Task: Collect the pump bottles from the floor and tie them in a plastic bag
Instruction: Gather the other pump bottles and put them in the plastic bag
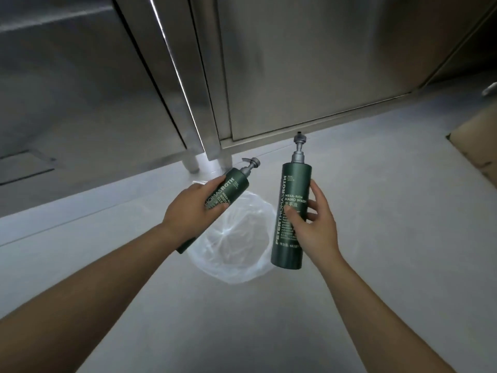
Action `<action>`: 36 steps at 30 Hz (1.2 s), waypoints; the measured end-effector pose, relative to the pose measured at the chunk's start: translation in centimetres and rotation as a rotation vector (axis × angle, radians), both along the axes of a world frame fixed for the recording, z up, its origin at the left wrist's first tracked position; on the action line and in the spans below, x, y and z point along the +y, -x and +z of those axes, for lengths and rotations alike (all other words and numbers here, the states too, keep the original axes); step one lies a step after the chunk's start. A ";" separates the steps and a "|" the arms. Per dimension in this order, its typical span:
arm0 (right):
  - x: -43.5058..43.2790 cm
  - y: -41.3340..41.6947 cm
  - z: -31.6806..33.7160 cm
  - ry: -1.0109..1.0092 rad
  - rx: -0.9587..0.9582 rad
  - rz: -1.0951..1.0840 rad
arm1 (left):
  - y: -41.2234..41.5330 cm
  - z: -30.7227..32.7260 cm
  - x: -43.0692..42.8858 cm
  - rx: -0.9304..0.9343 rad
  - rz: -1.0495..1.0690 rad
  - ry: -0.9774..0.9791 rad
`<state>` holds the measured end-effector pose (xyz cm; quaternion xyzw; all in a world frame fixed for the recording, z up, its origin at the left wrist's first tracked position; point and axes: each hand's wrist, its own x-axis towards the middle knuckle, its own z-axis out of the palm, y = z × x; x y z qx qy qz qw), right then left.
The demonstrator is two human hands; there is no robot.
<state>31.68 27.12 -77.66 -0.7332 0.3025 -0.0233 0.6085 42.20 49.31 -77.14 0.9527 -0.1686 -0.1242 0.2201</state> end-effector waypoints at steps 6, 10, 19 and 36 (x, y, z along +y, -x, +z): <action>0.5 -0.6 -10.0 -0.016 -0.085 -0.067 | 0.1 -9.5 0.0 -0.054 -0.070 0.063; 1.6 0.9 -12.5 -0.022 -0.054 -0.060 | 2.3 -12.4 2.1 0.039 -0.120 -0.006; 4.2 1.1 -14.2 0.026 -0.019 0.039 | 7.6 -15.6 8.3 0.212 -0.022 -0.049; 1.3 4.7 -11.9 0.043 -0.071 -0.068 | 1.8 -15.8 0.6 0.169 -0.153 -0.078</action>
